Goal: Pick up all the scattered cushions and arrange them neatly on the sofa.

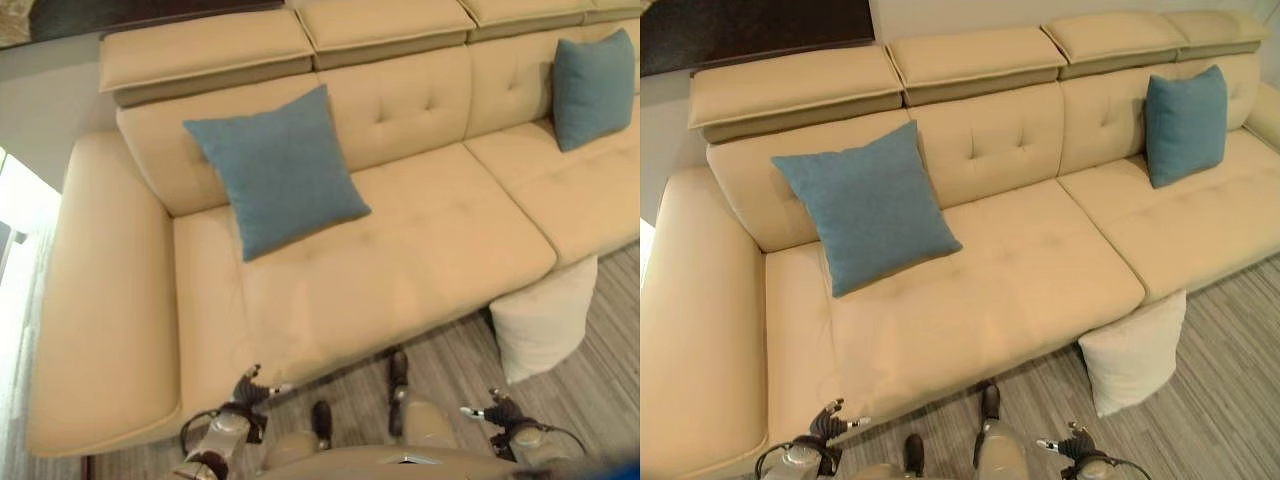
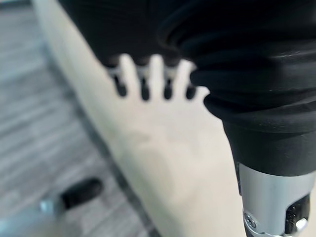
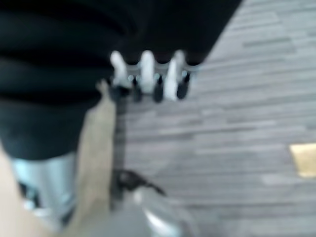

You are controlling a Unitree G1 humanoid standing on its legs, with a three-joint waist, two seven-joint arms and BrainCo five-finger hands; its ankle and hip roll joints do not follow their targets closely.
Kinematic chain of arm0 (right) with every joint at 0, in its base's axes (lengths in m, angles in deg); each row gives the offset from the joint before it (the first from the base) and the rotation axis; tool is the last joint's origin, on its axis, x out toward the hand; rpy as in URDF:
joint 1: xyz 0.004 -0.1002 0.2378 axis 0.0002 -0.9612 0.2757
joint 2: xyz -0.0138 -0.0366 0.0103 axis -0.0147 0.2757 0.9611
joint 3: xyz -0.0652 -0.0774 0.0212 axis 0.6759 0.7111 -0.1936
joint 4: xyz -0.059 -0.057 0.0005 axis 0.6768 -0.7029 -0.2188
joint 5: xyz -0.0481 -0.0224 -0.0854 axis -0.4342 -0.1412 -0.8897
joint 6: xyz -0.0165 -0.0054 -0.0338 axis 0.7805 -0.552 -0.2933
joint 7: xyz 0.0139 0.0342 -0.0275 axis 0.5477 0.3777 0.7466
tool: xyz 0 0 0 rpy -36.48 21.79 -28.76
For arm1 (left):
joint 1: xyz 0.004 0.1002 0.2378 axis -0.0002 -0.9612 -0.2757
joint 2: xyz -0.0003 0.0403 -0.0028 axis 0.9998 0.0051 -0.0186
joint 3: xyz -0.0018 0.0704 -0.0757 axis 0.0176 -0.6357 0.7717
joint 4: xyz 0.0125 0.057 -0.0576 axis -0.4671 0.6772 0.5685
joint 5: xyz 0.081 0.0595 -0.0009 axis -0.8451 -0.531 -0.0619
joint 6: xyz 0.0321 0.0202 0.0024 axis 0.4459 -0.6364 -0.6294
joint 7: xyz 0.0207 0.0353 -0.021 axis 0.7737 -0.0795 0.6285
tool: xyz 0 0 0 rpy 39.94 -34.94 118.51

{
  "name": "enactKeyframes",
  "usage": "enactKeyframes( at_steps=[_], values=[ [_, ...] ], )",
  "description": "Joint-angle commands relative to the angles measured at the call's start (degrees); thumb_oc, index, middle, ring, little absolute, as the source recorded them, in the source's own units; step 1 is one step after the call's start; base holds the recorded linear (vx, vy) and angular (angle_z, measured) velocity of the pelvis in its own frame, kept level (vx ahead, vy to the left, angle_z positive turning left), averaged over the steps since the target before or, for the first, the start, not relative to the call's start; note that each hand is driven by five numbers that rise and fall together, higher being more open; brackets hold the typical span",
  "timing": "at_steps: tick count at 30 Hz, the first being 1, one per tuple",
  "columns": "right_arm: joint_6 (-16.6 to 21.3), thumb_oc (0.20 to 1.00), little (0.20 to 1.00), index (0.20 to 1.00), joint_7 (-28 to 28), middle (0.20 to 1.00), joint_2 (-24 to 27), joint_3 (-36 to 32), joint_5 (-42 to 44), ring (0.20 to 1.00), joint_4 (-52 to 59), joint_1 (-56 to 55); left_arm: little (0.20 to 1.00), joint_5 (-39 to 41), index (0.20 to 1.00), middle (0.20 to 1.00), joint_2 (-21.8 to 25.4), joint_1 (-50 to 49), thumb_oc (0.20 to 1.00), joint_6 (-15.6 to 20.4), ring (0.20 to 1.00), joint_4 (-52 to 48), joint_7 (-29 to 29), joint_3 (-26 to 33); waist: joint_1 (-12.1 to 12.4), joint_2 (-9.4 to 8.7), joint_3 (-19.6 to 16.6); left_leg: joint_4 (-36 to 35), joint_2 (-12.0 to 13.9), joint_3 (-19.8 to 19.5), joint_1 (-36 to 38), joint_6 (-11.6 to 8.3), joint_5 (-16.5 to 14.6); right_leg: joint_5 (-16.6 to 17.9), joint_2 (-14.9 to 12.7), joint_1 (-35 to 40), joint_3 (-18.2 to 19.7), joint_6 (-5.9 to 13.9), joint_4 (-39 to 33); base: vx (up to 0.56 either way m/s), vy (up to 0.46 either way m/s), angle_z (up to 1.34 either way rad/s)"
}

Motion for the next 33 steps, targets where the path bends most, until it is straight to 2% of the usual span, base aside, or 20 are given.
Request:
enactKeyframes(
  at_steps=[1, 3, 5, 6, 11, 14, 17, 18, 20, 22, 24, 26, 27, 29, 30, 32, 33],
  values=[
    [0.5, 1.0, 1.0, 1.0, -0.5, 1.0, 0.6, -1.7, -0.1, 1.0, 0.5, 0.3, 1.0, -1.9, 1.0, 1.0, 1.3, 0.1, 1.0, 0.0, 1.0, 1.0, -1.2, 0.5, 2.2, -0.67, -1.8, -1.4, -0.3, -7.2, 0.4, -5.2, -0.6, 2.4, 1.2, 11.5, -1.5, -1.57, -12.2, -0.09, -0.071, -0.43],
    [0.4, 1.0, 1.0, 1.0, -0.4, 1.0, 0.4, -1.9, 0.0, 1.0, 0.2, 0.0, 1.0, -2.2, 1.0, 1.0, 1.1, 0.1, 1.0, -0.2, 1.0, 1.4, -1.3, 0.4, 2.8, -1.01, -2.1, -0.8, -0.4, -6.6, 0.3, -5.24, -0.6, 2.4, 0.7, 13.7, -2.0, -1.16, -12.9, -0.08, -0.072, -0.49],
    [0.7, 1.0, 1.0, 1.0, -0.6, 1.0, -0.6, -1.4, 0.9, 1.0, 0.7, -0.1, 1.0, -1.9, 1.0, 1.0, 0.8, -0.1, 1.0, 0.0, 1.0, 2.1, -1.2, 1.2, 3.1, -2.84, -3.0, -0.8, -0.3, -5.7, -0.4, -6.87, 0.7, 1.9, 3.3, 18.1, -0.9, -1.59, -23.5, -0.16, -0.211, -0.53],
    [1.0, 1.0, 1.0, 1.0, -0.7, 1.0, -0.7, -1.1, 1.4, 1.0, 1.0, 0.0, 1.0, -1.7, 1.0, 1.0, 0.6, 0.1, 1.0, 0.0, 1.0, 2.1, -1.1, 1.3, 2.9, -3.27, -3.0, -0.4, 0.2, -5.4, -1.2, -7.53, 1.2, 2.2, 4.2, 18.9, -0.2, -1.8, -26.4, -0.15, -0.189, -0.31],
    [1.6, 1.0, 1.0, 1.0, -0.7, 1.0, -0.8, -0.8, 3.8, 1.0, 2.5, 0.2, 1.0, -1.9, 1.0, 1.0, 0.0, 1.8, 1.0, -0.3, 1.0, 2.6, -1.3, 0.0, 1.8, -4.37, -1.9, 2.4, 1.1, -5.9, -4.2, -9.06, 2.6, 3.1, 5.9, 19.6, 1.5, -3.01, -29.6, -0.16, -0.118, -0.03],
    [1.7, 1.0, 1.0, 1.0, -0.6, 1.0, -0.5, -0.2, 4.4, 1.0, 2.5, 0.2, 1.0, -1.8, 1.0, 1.0, -0.5, 2.7, 1.0, -0.1, 1.0, 2.4, -1.1, -1.0, 2.2, -5.03, -0.9, 6.7, -1.9, -14.4, -4.8, -9.25, 0.3, 4.0, 5.9, 17.8, 3.8, -3.82, -28.6, -0.23, -0.044, -0.27],
    [1.7, 1.0, 1.0, 1.0, -0.2, 1.0, -0.2, -0.9, 5.0, 1.0, 2.0, -0.6, 1.0, -1.5, 1.0, 1.0, -1.0, 2.3, 1.0, -0.1, 1.0, 2.9, -1.3, -1.0, 1.8, -5.31, -1.7, 9.8, -2.7, -17.7, -2.6, -9.12, -2.8, 5.3, 5.5, 17.0, 6.3, -3.81, -29.0, -0.13, 0.047, -0.74],
    [1.3, 1.0, 1.0, 1.0, 0.2, 1.0, -0.1, -1.2, 5.1, 1.0, 1.3, -0.9, 1.0, -1.3, 1.0, 1.0, -1.6, 2.0, 1.0, -0.1, 1.0, 3.3, -1.5, -1.2, 1.8, -4.82, -2.4, 9.8, -3.6, -22.1, -0.6, -8.67, -4.3, 6.3, 5.9, 15.9, 9.0, -3.52, -29.0, -0.12, 0.137, -0.98],
    [1.5, 1.0, 1.0, 1.0, 0.1, 1.0, -0.1, -1.5, 6.0, 1.0, 1.0, -1.0, 1.0, -1.9, 1.0, 1.0, -1.9, 2.3, 1.0, -0.1, 1.0, 3.8, -1.6, -2.0, 0.7, -3.89, -2.5, 5.3, -3.2, -20.4, 1.0, -8.01, -4.7, 8.2, 5.8, 14.4, 11.4, -2.49, -29.5, -0.12, 0.206, -1.18],
    [1.3, 1.0, 1.0, 1.0, 0.3, 1.0, -0.7, -1.6, 6.4, 1.0, 0.2, -0.5, 1.0, -1.8, 1.0, 1.0, -2.1, 2.5, 1.0, 0.0, 1.0, 4.3, -1.7, -1.8, 0.7, -3.67, -2.6, 3.0, -3.6, -17.7, 1.8, -6.94, -4.7, 10.7, 5.4, 12.6, 12.9, -0.67, -30.4, -0.11, 0.19, -0.85],
    [1.2, 1.0, 1.0, 1.0, 0.2, 1.0, -1.0, -1.6, 6.4, 1.0, 0.0, 0.0, 1.0, -1.9, 1.0, 1.0, -2.0, 2.5, 1.0, 0.1, 1.0, 4.3, -1.6, -1.8, 1.1, -3.59, -2.3, 2.1, -3.6, -16.1, 2.2, -6.52, -4.6, 11.8, 5.2, 11.6, 13.1, 0.07, -30.5, -0.09, 0.124, -0.99],
    [1.3, 1.0, 1.0, 1.0, 0.0, 1.0, -1.4, -1.2, 6.1, 1.0, 0.1, 0.9, 1.0, -2.4, 1.0, 1.0, -1.7, 2.6, 1.0, 0.2, 1.0, 4.1, -1.5, -2.0, 1.8, -3.4, -2.0, 0.9, -3.5, -14.0, 2.5, -6.06, -4.3, 12.7, 4.8, 10.0, 11.5, 1.01, -30.2, -0.13, 0.112, -1.29],
    [1.3, 1.0, 1.0, 1.0, -0.1, 1.0, -1.9, -1.1, 6.0, 1.0, 0.3, 1.4, 1.0, -2.7, 1.0, 1.0, -1.4, 2.9, 1.0, 0.4, 1.0, 4.0, -1.3, -2.4, 2.2, -3.27, -1.6, 0.7, -3.1, -12.9, 2.3, -6.01, -3.9, 12.4, 4.6, 8.8, 9.0, 1.02, -28.8, -0.17, 0.064, -1.49],
    [1.4, 1.0, 1.0, 1.0, -0.4, 1.0, -2.1, -0.6, 4.9, 1.0, 0.4, 1.2, 1.0, -2.9, 1.0, 1.0, -0.9, 2.7, 1.0, 0.4, 1.0, 3.7, -1.4, -2.1, 4.6, -2.3, -0.9, 0.8, -2.0, -10.2, 1.7, -5.85, -3.6, 8.9, 1.8, 9.4, -3.6, 0.02, -25.3, -0.2, 0.052, -1.61],
    [1.8, 1.0, 1.0, 1.0, -0.4, 1.0, -2.0, -0.6, 4.3, 1.0, 0.5, 0.6, 1.0, -2.9, 1.0, 1.0, -0.9, 1.9, 1.0, 0.4, 1.0, 4.0, -1.7, -1.0, 4.8, -1.97, -1.1, 0.1, -1.5, -8.7, 1.9, -5.69, -3.1, 6.8, 1.8, 10.5, -5.6, -1.03, -23.3, -0.16, 0.019, -0.95],
    [1.8, 1.0, 1.0, 1.0, -0.2, 1.0, -2.0, -0.8, 4.2, 1.0, 0.4, 0.3, 1.0, -3.0, 1.0, 1.0, -0.9, 1.6, 1.0, 0.4, 1.0, 4.3, -1.9, -0.8, 5.0, -1.98, -1.3, 0.0, -1.3, -7.8, 2.1, -5.41, -3.0, 5.7, 2.1, 11.2, -5.5, -1.39, -21.2, -0.09, -0.03, -0.6],
    [1.7, 1.0, 1.0, 1.0, 0.0, 1.0, -2.1, -1.1, 4.1, 1.0, 0.1, -0.5, 1.0, -3.3, 1.0, 1.0, -1.1, 1.1, 1.0, 0.2, 1.0, 4.5, -2.3, -0.7, 5.6, -2.2, -2.3, 0.1, -1.0, -6.6, 1.8, -5.53, -2.8, 4.1, 2.0, 13.9, -7.1, -1.55, -21.6, -0.04, -0.054, -0.77]
  ],
)
